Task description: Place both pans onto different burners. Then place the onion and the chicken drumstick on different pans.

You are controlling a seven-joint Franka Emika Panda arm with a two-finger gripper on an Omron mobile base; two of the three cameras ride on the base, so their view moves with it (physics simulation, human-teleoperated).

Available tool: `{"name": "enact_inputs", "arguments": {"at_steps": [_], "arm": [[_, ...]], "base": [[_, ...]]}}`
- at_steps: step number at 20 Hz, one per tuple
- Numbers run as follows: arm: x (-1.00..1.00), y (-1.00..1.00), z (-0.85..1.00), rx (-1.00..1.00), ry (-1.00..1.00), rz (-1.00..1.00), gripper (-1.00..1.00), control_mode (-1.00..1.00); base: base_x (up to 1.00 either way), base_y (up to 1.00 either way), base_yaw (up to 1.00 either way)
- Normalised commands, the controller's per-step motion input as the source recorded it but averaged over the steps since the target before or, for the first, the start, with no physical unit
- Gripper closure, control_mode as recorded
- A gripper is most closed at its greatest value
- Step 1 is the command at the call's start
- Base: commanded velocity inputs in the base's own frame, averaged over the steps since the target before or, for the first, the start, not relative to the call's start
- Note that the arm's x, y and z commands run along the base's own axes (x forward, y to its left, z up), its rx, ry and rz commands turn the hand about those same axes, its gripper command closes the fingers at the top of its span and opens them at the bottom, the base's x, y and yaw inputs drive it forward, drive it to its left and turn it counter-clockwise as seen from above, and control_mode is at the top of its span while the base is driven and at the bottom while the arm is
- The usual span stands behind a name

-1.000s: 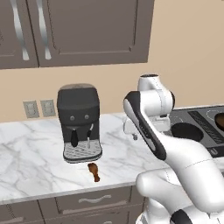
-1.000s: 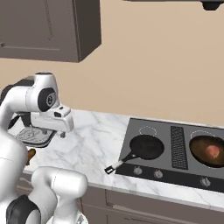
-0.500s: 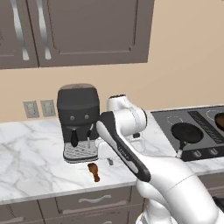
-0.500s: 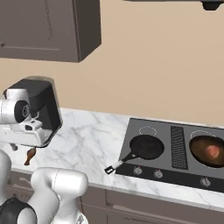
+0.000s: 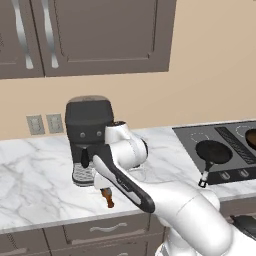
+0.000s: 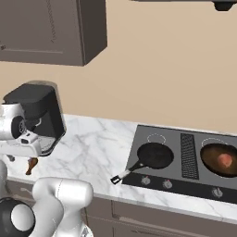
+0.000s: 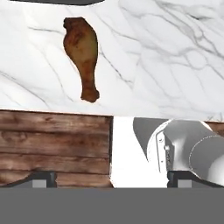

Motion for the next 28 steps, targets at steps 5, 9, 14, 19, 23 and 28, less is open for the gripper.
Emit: {"name": "enact_inputs", "arguments": {"at_steps": [5,9,14,19,23,28], "arm": [[0.58,0.28,-0.33,0.01,-0.08,0.00,-1.00,-1.00],[0.56,0.16,-0.43,0.03,-0.07,0.00,-1.00,-1.00],[0.46,0.08,-0.53,0.04,-0.07,0.00,-1.00,-1.00],[0.17,0.19,-0.52,0.05,0.00,0.00,-1.00,-1.00],[0.14,0.00,-0.36,0.01,0.00,0.00,-1.00,-1.00],[0.20,0.00,-0.13,0.00,0.00,0.00,-1.00,-1.00]], "base": [[0.00,0.00,0.00],[0.00,0.00,0.00],[0.00,0.00,0.00],[0.00,0.00,0.00],[0.00,0.00,0.00],[0.00,0.00,0.00]]}}
